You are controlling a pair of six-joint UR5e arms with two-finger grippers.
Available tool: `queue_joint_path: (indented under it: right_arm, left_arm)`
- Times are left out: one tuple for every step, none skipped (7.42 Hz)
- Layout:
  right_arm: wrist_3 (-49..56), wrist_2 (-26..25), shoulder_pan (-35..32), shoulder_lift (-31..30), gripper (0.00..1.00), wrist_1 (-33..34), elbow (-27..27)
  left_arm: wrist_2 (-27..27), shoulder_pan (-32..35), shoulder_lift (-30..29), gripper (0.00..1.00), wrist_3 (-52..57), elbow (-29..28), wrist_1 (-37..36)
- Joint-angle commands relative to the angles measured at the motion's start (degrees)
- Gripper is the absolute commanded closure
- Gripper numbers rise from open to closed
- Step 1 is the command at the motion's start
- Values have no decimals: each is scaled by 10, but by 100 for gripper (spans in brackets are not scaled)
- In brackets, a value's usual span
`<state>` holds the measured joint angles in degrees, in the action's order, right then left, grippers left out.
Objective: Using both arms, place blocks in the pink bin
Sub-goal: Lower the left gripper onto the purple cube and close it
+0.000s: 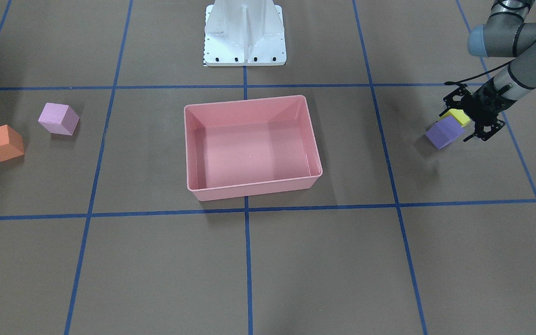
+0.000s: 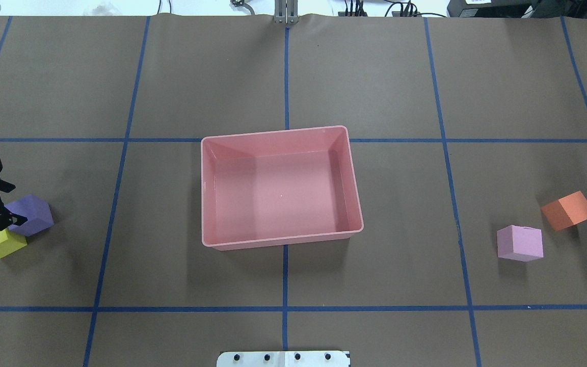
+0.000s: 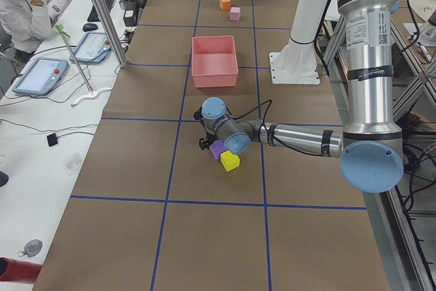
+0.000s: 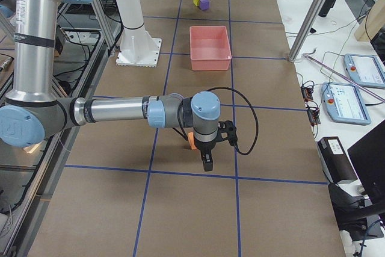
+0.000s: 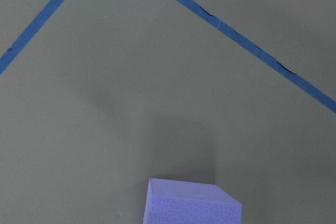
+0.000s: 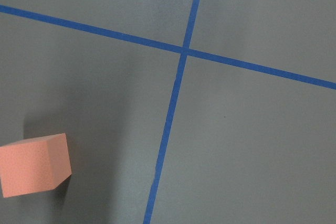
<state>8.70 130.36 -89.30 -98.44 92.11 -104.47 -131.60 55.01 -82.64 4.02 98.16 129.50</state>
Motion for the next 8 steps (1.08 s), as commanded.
queue_joint_path:
  right_arm:
    - [0, 1, 0, 0, 0, 0, 0]
    - [0, 0, 0, 0, 0, -1, -2]
    - [0, 0, 0, 0, 0, -1, -2]
    - [0, 0, 0, 0, 0, -1, -2]
    - [0, 0, 0, 0, 0, -1, -2]
    - [0, 0, 0, 0, 0, -1, -2]
    - [0, 0, 0, 0, 0, -1, -2]
    - [0, 1, 0, 0, 0, 0, -2]
  left_arm:
    - [21, -19, 4, 1, -1, -1, 1]
    - [27, -25, 4, 1, -1, -4, 1]
    - [27, -28, 4, 1, -2, -4, 1]
    - [29, -30, 4, 2, -4, -11, 1]
    - [47, -40, 4, 3, -7, -11, 2]
    - [58, -49, 3, 5, -7, -16, 3]
    - [59, -53, 3, 5, -7, -19, 3]
    - [60, -56, 3, 5, -7, -23, 3]
